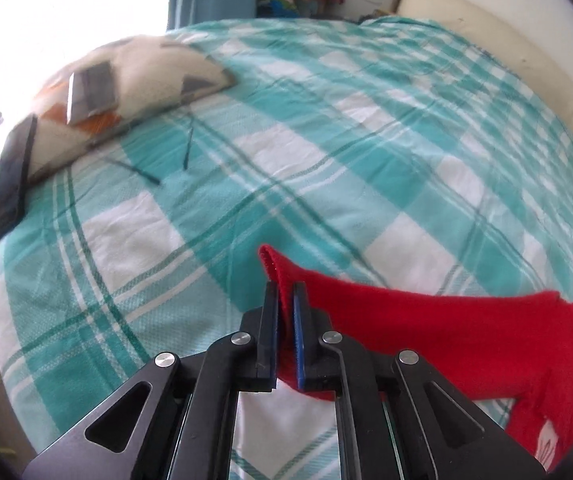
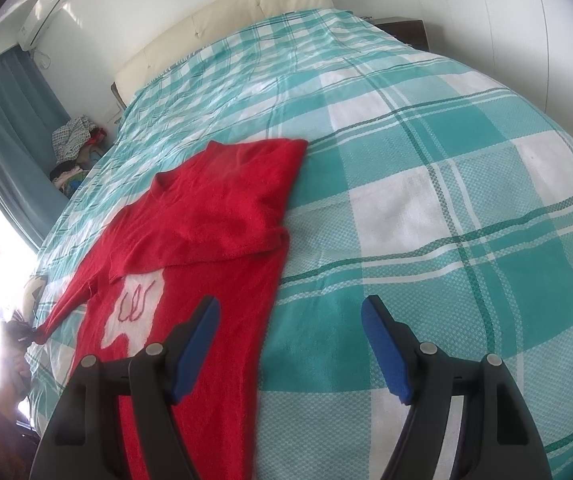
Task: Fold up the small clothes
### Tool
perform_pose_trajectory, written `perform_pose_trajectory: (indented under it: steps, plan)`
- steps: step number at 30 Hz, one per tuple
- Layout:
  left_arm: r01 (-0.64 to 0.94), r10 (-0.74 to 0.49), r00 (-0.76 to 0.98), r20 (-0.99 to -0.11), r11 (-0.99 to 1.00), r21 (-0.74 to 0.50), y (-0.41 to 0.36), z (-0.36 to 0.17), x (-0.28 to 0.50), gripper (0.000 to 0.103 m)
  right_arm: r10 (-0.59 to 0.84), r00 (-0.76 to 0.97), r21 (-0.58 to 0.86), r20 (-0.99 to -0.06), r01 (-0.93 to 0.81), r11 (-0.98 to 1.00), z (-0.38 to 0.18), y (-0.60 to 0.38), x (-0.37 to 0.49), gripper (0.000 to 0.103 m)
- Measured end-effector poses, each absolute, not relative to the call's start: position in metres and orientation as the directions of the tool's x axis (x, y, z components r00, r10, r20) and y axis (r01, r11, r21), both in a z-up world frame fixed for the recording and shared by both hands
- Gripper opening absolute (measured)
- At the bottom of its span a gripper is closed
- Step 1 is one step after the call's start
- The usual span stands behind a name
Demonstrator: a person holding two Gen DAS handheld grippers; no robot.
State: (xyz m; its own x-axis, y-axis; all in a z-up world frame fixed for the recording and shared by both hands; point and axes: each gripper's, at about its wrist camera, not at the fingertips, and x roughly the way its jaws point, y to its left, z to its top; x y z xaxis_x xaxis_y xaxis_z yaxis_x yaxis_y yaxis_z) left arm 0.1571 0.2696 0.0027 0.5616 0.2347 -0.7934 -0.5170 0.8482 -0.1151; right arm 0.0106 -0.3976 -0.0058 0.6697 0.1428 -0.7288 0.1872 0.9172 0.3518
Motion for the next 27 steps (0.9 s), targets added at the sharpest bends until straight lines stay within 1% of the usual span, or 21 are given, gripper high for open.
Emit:
perform_pose_trajectory:
  steps: [2,4,7,10,12,14,18,19,20,21,22,23,24,25,27]
  plan:
    - [-0.404,0.196,0.624,-0.756,0.909,-0.098,0.229,0.036,0.168,0.005,0.141,0.662,0.346,-0.736,0.189,0.919,-0.008,-0.396,0.013,0.073]
    - [-0.282,0.127,0.678,-0.724,0.955,-0.097,0.181,0.068,0.181,0.005,0.153,0.659,0.354,-0.736,0.183,0.917,-0.009,-0.394,0.015,0.073]
    - [-0.092,0.008,0.738,-0.675,0.992,-0.089,0.101,0.112,0.197,0.005,0.152,0.666,0.345,-0.73,0.167,0.924,-0.005,-0.39,0.014,0.073]
    - [0.083,-0.116,0.757,-0.643,0.993,-0.082,0.019,0.14,0.204,0.005,0.145,0.674,0.341,-0.724,0.167,0.925,-0.002,-0.392,0.012,0.073]
    - [0.182,-0.185,0.747,-0.638,0.981,-0.071,-0.031,0.148,0.203,0.005,0.149,0.679,0.357,-0.719,0.176,0.917,-0.001,-0.396,0.01,0.073]
    - [0.259,-0.229,0.733,-0.64,0.965,-0.048,-0.076,0.147,0.201,0.005,0.153,0.685,0.374,-0.712,0.186,0.909,0.0,-0.401,0.009,0.073]
    - [0.384,-0.302,0.685,-0.663,0.923,-0.024,-0.148,0.124,0.196,0.005,0.152,0.697,0.387,-0.701,0.193,0.902,0.004,-0.407,0.009,0.073]
    - [0.419,-0.324,0.657,-0.681,0.907,-0.027,-0.162,0.114,0.196,0.012,0.152,0.699,0.389,-0.698,0.193,0.901,0.005,-0.408,0.009,0.073]
    - [0.435,-0.327,0.635,-0.7,0.9,-0.025,-0.174,0.104,0.195,0.015,0.15,0.703,0.391,-0.696,0.195,0.899,0.006,-0.409,0.009,0.073]
    - [0.432,-0.308,0.622,-0.72,0.902,-0.013,-0.181,0.094,0.196,0.035,0.149,0.706,0.395,-0.693,0.198,0.897,0.007,-0.411,0.009,0.073]
    - [0.414,-0.277,0.615,-0.738,0.91,0.003,-0.186,0.086,0.193,0.07,0.15,0.708,0.399,-0.69,0.199,0.895,0.007,-0.412,0.008,0.073]
    - [0.391,-0.256,0.618,-0.743,0.92,0.008,-0.184,0.08,0.19,0.083,0.149,0.71,0.403,-0.688,0.202,0.893,0.008,-0.414,0.008,0.073]
    - [0.37,-0.247,0.63,-0.736,0.929,0.005,-0.176,0.076,0.188,0.091,0.149,0.713,0.408,-0.685,0.206,0.89,0.009,-0.416,0.006,0.073]
    - [0.355,-0.243,0.633,-0.735,0.935,-0.003,-0.165,0.073,0.186,0.091,0.15,0.717,0.415,-0.681,0.209,0.886,0.01,-0.418,0.005,0.073]
    - [0.313,-0.211,0.616,-0.759,0.95,-0.01,-0.134,0.065,0.186,0.091,0.152,0.722,0.428,-0.675,0.215,0.878,0.012,-0.422,0.003,0.073]
